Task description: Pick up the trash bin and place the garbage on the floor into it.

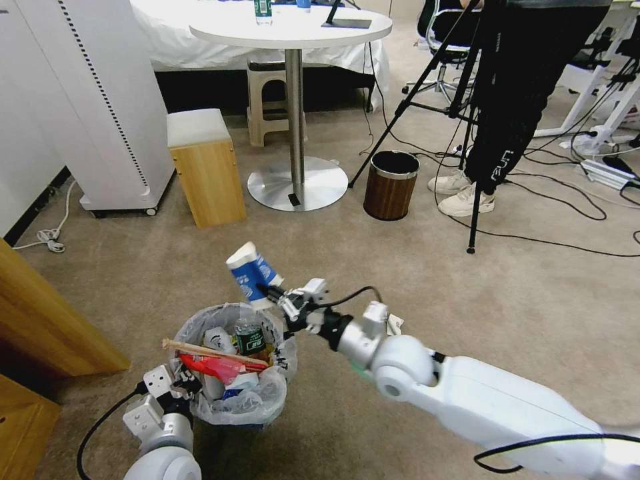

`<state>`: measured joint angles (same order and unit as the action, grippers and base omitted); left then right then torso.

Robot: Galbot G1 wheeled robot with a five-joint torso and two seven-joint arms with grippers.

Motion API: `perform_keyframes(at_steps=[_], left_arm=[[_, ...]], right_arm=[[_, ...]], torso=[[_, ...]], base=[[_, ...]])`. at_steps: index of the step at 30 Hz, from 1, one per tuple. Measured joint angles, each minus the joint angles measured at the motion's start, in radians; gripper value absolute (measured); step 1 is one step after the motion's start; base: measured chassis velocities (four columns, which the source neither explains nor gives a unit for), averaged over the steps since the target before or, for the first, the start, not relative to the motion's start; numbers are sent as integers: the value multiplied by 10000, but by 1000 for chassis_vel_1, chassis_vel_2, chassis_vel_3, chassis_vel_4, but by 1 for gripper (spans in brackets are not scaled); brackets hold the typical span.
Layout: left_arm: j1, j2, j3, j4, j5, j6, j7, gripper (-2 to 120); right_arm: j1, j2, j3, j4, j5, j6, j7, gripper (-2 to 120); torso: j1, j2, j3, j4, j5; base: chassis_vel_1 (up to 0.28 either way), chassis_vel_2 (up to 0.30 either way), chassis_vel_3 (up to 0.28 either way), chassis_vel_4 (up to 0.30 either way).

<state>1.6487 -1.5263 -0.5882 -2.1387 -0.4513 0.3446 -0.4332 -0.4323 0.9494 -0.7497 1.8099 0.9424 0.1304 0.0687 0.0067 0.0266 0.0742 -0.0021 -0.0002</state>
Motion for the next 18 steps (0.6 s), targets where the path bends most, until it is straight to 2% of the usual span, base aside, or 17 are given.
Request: perform_keyframes(at_steps=[3,4,11,18], left_arm=[[51,-45,-9,-60,18,1,8,1],[51,-45,-9,-60,18,1,8,1],[33,-115,-48,-61,39,1,18,1],[-18,-131,-105,-34,35,0,22,1]], right_arm=[[473,629,-680,-705,24,-61,154,0],[473,629,-680,-705,24,-61,154,0],[678,2069,-1646,-1481,-94,-144,478,0],[650,2203,-2229,-1473,-307,-193,535,0]], torso=[[0,0,0,0,-1],[0,0,0,0,-1],[0,0,0,1,2],[1,0,0,0,2]], base=[[0,0,0,0],[0,0,0,0],[0,0,0,0],[0,0,0,0]])
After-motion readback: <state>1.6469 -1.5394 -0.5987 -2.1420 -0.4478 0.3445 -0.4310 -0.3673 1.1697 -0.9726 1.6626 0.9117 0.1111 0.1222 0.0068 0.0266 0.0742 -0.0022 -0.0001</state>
